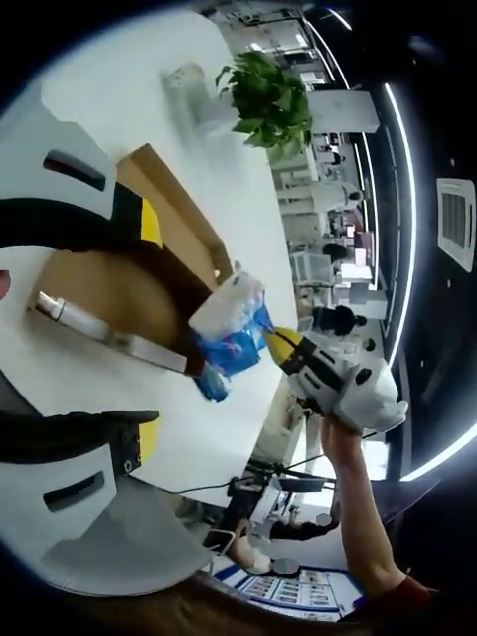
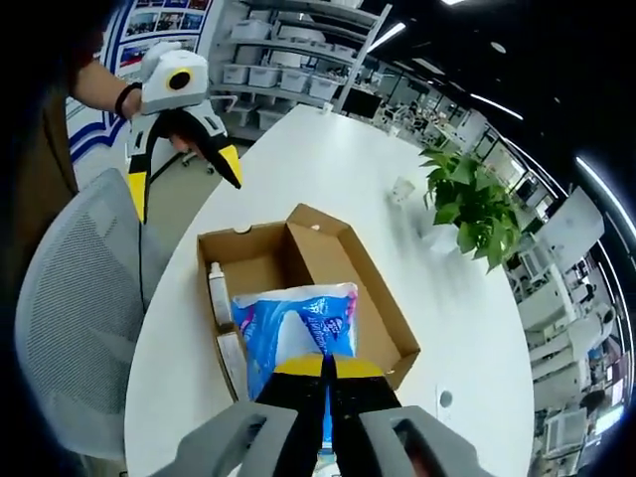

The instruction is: Operate the shoe box by opening the lid, removing the specified soft item, and placing it in the target area until the item is outside and the box remains undamaged.

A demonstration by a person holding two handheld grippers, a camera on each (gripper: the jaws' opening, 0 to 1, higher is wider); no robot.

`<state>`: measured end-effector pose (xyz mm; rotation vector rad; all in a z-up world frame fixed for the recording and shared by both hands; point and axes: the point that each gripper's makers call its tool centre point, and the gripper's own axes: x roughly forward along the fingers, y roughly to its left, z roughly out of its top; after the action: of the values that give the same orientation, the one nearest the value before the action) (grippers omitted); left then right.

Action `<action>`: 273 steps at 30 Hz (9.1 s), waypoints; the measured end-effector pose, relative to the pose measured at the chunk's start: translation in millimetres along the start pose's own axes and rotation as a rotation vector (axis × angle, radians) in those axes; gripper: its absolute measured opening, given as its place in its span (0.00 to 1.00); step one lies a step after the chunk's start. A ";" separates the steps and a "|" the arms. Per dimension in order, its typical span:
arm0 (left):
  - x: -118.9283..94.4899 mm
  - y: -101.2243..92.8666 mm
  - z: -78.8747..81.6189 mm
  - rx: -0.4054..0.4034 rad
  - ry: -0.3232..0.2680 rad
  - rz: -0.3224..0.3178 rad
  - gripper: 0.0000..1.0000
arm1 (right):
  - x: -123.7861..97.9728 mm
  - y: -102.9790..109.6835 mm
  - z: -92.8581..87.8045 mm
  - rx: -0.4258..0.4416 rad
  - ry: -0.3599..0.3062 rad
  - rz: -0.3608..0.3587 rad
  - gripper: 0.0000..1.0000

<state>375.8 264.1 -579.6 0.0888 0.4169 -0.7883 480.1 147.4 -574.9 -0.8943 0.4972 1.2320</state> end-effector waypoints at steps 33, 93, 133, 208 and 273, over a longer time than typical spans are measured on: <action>64.6 -37.4 22.6 0.051 0.025 -0.110 0.64 | -95.2 -1.6 -154.4 0.163 0.127 -0.102 0.00; 62.1 -26.6 12.0 0.015 0.101 0.017 0.64 | -97.8 -1.5 -341.0 0.150 0.361 0.046 0.00; 48.7 -19.5 -1.6 -0.020 0.119 0.066 0.64 | -62.9 -9.1 -353.9 0.135 0.401 0.079 0.00; 15.8 -7.1 4.5 -0.110 -0.028 0.103 0.65 | -25.7 40.3 -137.9 0.631 -0.199 -0.028 0.48; -8.5 4.9 -8.3 -0.146 -0.047 0.125 0.64 | 103.9 54.4 -75.4 0.088 0.141 0.360 0.59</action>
<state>371.1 275.1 -584.3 -0.0397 0.4195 -0.6341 468.8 151.8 -713.8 -0.8423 0.8464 1.4646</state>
